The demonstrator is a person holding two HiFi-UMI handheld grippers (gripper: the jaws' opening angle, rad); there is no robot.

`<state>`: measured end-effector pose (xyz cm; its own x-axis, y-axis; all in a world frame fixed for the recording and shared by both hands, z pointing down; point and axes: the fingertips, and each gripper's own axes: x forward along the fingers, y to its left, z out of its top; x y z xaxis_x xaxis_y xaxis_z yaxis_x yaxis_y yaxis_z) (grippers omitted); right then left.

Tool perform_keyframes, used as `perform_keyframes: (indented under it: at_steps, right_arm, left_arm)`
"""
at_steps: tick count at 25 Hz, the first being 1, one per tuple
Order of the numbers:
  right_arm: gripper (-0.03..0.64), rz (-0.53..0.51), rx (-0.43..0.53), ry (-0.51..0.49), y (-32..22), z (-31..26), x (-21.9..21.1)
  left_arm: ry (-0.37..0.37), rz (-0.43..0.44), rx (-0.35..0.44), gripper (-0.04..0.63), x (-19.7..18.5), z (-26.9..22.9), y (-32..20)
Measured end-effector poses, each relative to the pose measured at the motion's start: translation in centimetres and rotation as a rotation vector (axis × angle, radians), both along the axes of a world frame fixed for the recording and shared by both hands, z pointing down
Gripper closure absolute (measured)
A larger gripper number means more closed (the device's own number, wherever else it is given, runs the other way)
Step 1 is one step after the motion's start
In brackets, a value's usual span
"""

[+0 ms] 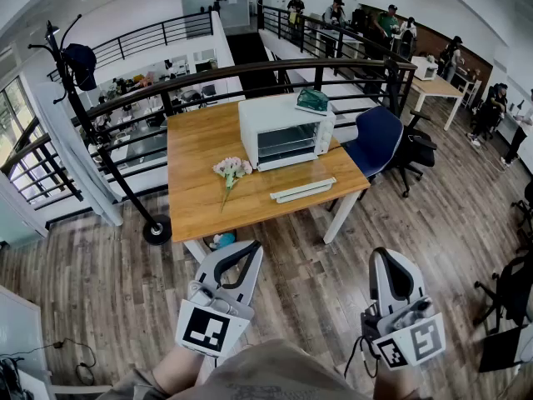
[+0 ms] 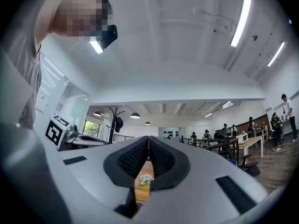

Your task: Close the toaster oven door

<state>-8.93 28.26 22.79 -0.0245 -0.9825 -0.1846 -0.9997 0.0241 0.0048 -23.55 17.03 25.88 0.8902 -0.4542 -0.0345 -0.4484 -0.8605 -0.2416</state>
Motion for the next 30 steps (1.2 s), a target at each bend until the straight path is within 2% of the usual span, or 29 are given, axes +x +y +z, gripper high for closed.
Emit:
perform_keyframes:
  at_steps: [11, 15, 16, 17, 18, 19, 20, 22, 23, 27, 30]
  right_arm:
    - [0.584, -0.069, -0.019, -0.012, 2.1, 1.4, 4.0]
    - [0.583, -0.080, -0.007, -0.036, 3.3, 1.7, 6.0]
    - [0.583, -0.073, -0.003, -0.054, 3.5, 1.8, 6.6]
    - [0.583, -0.068, -0.004, -0.073, 3.8, 2.2, 7.2]
    - [0.581, -0.065, -0.012, -0.088, 4.1, 2.8, 7.6]
    - [0.579, -0.063, -0.025, -0.099, 4.4, 3.6, 8.0]
    - [0.572, -0.063, -0.042, -0.104, 4.5, 4.4, 8.4]
    - [0.490, -0.072, -0.068, -0.109, 4.6, 5.5, 9.0]
    - [0.480, -0.082, -0.071, -0.110, 4.5, 5.7, 9.2]
    - [0.480, -0.109, -0.079, -0.096, 3.6, 6.2, 9.6]
    - [0.480, -0.108, -0.099, -0.096, 2.1, 7.0, 10.2]
  left_arm:
    - [0.023, -0.033, -0.028, 0.578, 4.3, 0.6, 2.5]
    - [0.051, -0.095, -0.010, 0.575, 5.9, 0.6, 3.3]
    - [0.066, -0.113, -0.012, 0.565, 6.2, 0.6, 3.5]
    - [0.075, -0.127, -0.019, 0.522, 6.4, 0.7, 3.6]
    - [0.073, -0.138, -0.033, 0.449, 6.5, 1.2, 3.9]
    - [0.062, -0.150, -0.051, 0.417, 6.6, 2.0, 4.1]
    - [0.050, -0.161, -0.071, 0.416, 6.7, 2.8, 4.2]
    - [0.041, -0.171, -0.106, 0.416, 7.4, 3.8, 4.1]
    - [0.041, -0.171, -0.114, 0.416, 7.7, 3.9, 4.1]
    - [0.015, -0.201, -0.072, 0.416, 8.3, 3.9, 3.0]
    - [-0.015, -0.198, -0.085, 0.416, 9.0, 5.2, 1.7]
